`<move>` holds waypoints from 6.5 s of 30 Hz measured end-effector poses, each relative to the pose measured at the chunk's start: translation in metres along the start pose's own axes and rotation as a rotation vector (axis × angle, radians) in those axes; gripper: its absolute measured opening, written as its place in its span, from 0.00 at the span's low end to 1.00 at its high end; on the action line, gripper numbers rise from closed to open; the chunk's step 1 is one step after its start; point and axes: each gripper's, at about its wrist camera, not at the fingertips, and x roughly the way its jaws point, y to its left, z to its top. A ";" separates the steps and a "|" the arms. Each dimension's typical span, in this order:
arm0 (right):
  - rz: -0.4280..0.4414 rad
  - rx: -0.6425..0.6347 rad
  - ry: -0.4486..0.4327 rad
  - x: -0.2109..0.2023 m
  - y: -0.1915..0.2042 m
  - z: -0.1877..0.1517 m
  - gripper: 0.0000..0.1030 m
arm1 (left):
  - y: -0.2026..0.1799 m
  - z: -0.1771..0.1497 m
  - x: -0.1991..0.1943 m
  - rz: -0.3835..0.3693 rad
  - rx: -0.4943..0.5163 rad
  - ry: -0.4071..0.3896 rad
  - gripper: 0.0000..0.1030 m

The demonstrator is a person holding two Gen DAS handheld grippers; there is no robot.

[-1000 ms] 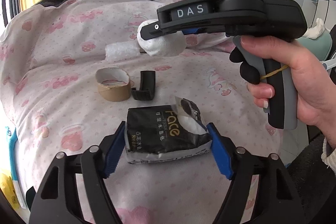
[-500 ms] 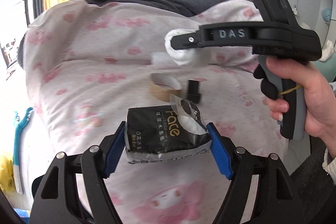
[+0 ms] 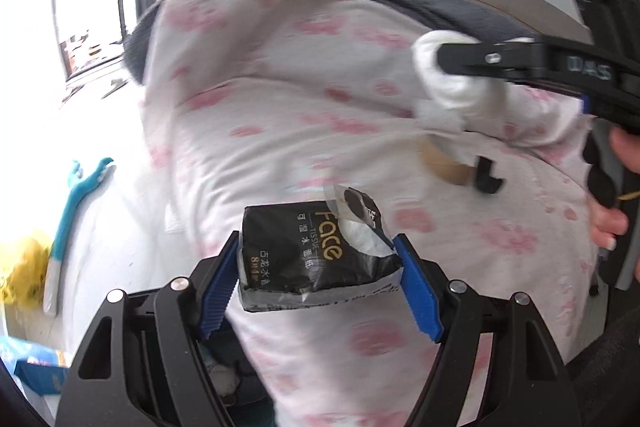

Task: Collect trash
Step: 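Carry the tissue ball and black tissue pack over the teal bin, then open the left tool to drop the black pack while the right tool releases the tissue ball, then move both tools back to the tape roll on the duvet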

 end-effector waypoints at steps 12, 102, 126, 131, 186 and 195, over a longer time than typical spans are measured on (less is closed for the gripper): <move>0.084 -0.059 -0.007 0.012 0.071 0.013 0.50 | 0.085 -0.037 -0.003 0.132 -0.128 0.086 0.74; 0.157 -0.281 0.671 0.232 0.272 -0.170 0.68 | 0.183 -0.054 -0.180 0.285 -0.149 -0.275 0.86; 0.214 -0.166 0.290 0.117 0.197 -0.084 0.70 | 0.139 -0.005 -0.141 0.178 -0.151 -0.284 0.88; 0.202 -0.161 0.234 0.101 0.174 -0.069 0.71 | 0.128 0.001 -0.129 0.165 -0.148 -0.276 0.88; 0.037 -0.042 0.121 0.015 -0.069 -0.078 0.74 | -0.025 0.053 -0.005 -0.103 0.040 -0.161 0.89; 0.063 -0.032 0.143 0.013 -0.077 -0.085 0.63 | -0.040 0.055 0.008 -0.113 0.051 -0.147 0.89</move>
